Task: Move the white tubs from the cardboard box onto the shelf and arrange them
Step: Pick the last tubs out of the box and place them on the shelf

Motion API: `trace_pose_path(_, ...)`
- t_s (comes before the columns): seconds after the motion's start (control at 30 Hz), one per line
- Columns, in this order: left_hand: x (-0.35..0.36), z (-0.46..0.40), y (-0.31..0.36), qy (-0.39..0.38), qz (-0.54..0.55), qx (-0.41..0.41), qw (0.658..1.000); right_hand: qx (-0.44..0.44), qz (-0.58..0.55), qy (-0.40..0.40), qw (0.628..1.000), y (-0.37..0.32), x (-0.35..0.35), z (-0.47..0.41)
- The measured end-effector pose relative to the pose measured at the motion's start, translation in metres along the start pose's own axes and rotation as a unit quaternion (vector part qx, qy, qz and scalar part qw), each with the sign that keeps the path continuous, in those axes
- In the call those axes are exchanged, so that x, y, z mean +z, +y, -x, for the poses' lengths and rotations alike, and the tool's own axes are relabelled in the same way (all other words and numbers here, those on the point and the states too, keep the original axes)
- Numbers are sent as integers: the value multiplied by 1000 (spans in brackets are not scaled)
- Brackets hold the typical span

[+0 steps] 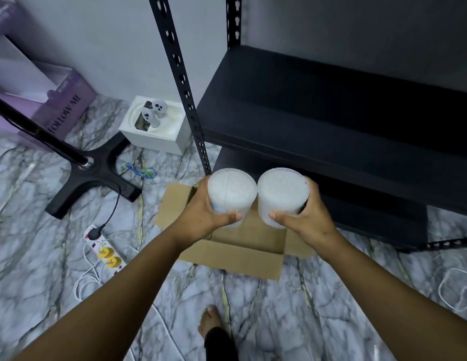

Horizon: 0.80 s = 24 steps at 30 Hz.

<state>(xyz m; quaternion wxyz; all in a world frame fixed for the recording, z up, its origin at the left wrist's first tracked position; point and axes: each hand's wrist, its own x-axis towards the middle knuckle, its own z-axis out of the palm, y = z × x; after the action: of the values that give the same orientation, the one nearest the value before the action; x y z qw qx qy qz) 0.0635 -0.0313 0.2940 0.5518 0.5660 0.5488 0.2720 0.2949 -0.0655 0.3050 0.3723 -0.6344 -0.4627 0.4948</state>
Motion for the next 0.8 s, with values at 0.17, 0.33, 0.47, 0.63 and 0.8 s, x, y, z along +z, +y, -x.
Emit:
trace_pose_path(0.17,-8,35,68,13,10,10,1000,-13,-24,-1,1000,-64,-18,36)
trace_pose_path(0.33,-10,67,128,21,22,18,999,-22,-37,12,999,-113,-38,73)
trace_pose_path(0.47,-10,99,180,35,18,32,999,-29,-39,25,999,-160,-57,110)
trace_pose_path(0.63,-5,132,237,48,26,57,997,-38,-41,59,997,-205,-81,154)
trace_pose_path(0.8,-1,161,285,46,25,85,995,-48,-54,97,993,-245,-102,195)
